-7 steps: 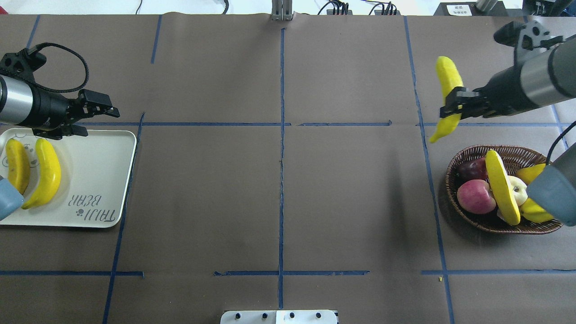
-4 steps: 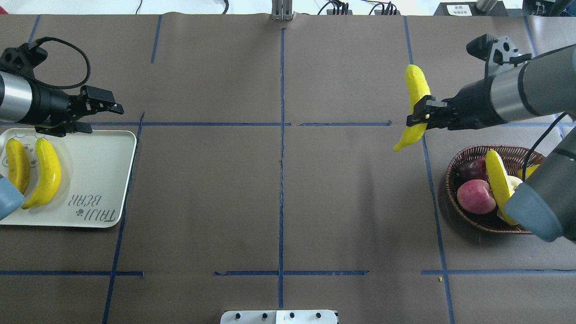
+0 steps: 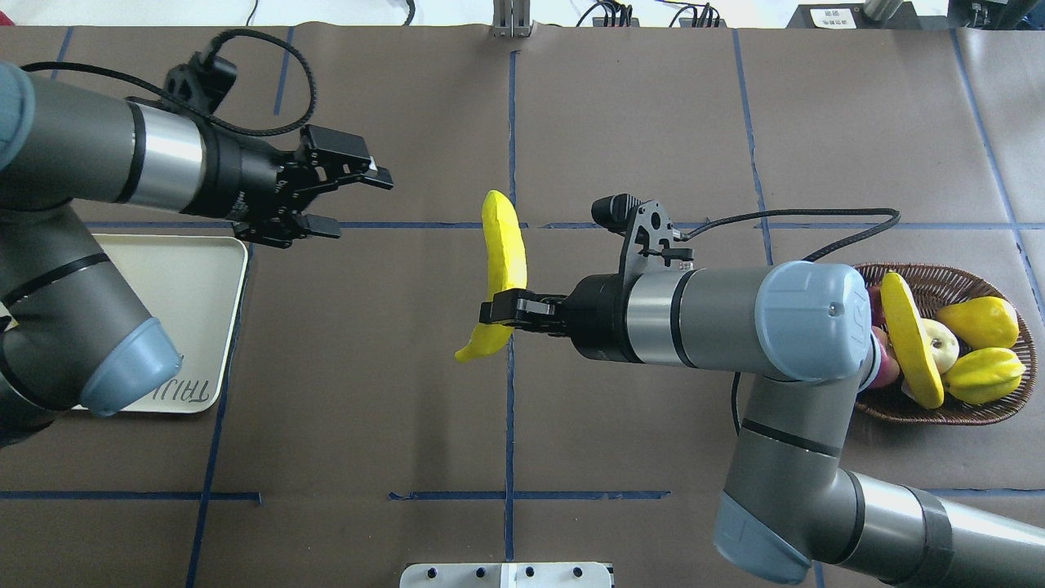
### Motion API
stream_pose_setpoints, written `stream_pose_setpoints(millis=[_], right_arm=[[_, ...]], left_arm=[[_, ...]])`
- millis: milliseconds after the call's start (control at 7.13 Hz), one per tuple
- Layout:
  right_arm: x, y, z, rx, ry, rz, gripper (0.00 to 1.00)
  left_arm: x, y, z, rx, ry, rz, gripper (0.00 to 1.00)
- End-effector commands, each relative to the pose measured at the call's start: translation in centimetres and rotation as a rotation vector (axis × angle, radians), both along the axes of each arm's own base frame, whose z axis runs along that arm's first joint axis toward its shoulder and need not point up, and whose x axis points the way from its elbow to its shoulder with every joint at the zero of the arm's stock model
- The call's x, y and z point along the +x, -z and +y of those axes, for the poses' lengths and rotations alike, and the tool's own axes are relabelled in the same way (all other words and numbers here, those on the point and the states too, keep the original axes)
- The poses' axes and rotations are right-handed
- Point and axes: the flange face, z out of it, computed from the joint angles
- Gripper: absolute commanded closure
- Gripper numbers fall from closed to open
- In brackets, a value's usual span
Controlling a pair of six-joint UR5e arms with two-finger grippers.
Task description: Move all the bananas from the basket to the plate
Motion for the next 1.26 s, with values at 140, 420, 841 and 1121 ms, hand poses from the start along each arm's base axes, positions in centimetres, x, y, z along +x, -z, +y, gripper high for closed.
stream_pose_setpoints(millis=[140,420,841,1121], right_arm=[[-0.2,0.8,0.7,0.006,0.012,-0.018,0.99],[-0.2,1.2,1.0,0.010,0.018,-0.023,0.99],[-0.5,1.5,1.7,0.014,0.025,-0.030,0.99],[-0.5,1.5,1.7,0.016,0.024,-0.030,0.99]], left_arm=[[5.2,3.1,1.6,-0.027,-0.071,0.036,0.02],[5.8,2.8,1.5,-0.032,-0.075,0.028,0.04],[7.4,2.8,1.1,-0.038,-0.086,0.019,0.07],[8.3,2.4,1.5,-0.018,-0.100,0.043,0.41]])
